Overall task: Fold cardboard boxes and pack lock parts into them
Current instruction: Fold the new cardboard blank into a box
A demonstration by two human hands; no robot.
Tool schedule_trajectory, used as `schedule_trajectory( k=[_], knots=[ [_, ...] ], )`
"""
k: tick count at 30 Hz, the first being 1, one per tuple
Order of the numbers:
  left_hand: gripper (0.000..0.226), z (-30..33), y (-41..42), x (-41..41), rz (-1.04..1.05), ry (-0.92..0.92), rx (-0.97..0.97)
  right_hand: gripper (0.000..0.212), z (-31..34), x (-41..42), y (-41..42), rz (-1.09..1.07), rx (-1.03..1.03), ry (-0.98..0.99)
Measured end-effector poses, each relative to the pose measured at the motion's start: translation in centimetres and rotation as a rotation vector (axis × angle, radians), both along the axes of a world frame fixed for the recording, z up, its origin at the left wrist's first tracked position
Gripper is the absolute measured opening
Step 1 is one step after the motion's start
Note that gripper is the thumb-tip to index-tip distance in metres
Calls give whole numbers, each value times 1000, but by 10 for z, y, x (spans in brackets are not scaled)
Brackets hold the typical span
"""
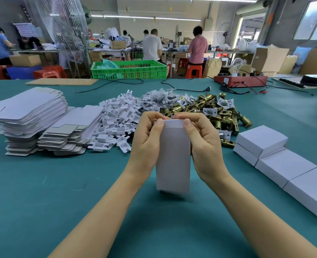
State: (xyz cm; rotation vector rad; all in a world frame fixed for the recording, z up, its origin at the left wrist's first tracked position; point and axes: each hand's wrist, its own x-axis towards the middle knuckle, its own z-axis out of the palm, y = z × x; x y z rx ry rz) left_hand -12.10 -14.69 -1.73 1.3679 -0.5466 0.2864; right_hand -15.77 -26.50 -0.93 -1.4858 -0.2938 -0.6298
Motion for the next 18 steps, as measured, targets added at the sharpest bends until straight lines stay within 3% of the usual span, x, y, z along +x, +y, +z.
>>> schedule_trajectory(
  k=[6, 14, 18],
  knots=[
    [18, -1, -2, 0, 36, 63, -22, 19, -2, 2, -1, 12, -1, 11],
    [14, 0, -11, -10, 25, 64, -50, 20, -14, 8, 2, -269, -62, -124],
    [19, 4, -12, -13, -24, 107, -93, 18, -14, 9, 0, -296, -65, -166]
  ],
)
